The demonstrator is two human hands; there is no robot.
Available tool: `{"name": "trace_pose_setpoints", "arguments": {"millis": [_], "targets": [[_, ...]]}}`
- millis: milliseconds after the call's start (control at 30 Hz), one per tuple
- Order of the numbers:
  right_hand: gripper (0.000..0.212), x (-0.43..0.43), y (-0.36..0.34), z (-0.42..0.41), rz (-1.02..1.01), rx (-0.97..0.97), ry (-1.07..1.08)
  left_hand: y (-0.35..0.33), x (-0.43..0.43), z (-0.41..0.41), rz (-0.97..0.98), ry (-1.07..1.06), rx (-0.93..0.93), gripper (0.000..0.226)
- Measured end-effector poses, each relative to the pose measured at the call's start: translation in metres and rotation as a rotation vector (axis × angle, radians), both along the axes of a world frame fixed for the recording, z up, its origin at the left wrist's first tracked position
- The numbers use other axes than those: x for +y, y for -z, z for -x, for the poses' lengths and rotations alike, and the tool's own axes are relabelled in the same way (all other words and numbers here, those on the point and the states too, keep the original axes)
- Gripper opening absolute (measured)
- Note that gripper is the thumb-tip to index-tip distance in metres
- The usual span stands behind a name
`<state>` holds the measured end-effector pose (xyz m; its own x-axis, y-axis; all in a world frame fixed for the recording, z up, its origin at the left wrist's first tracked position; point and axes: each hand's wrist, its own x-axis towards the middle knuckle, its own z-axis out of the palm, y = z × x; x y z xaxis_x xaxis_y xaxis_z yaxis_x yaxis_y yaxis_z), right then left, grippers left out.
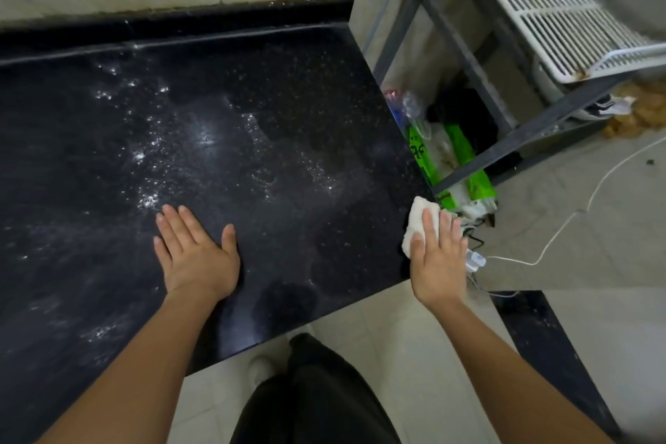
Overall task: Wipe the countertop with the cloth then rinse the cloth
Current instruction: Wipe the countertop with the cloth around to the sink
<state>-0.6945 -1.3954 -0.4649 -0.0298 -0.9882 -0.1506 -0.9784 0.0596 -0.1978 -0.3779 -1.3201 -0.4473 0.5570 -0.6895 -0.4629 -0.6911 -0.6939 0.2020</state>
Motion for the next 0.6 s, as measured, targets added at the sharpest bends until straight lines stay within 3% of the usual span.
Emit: {"name": "trace_pose_setpoints", "arguments": {"millis": [100, 233, 333, 400, 533, 600], "targets": [[0.056, 0.002, -0.002, -0.033, 0.009, 0.018, 0.114, -0.002, -0.001, -0.001, -0.009, 0.000, 0.019, 0.077], [0.055, 0.053, -0.003, -0.076, 0.029, 0.065, -0.492, -0.004, -0.002, -0.002, -0.030, 0.001, 0.034, 0.078], [0.055, 0.020, -0.005, -0.071, -0.015, 0.072, -0.860, -0.005, -0.003, -0.002, -0.052, 0.000, 0.040, 0.078], [0.063, -0.032, -0.002, -0.062, 0.040, 0.143, -0.766, -0.005, -0.004, -0.003, -0.059, -0.010, 0.044, 0.077], [0.061, -0.102, 0.000, -0.085, -0.062, 0.081, -0.258, -0.005, -0.005, -0.003, -0.069, -0.010, 0.043, 0.077], [0.059, -0.090, 0.000, -0.115, -0.035, 0.086, -0.304, -0.006, -0.006, -0.004, -0.074, -0.011, 0.059, 0.077]]}}
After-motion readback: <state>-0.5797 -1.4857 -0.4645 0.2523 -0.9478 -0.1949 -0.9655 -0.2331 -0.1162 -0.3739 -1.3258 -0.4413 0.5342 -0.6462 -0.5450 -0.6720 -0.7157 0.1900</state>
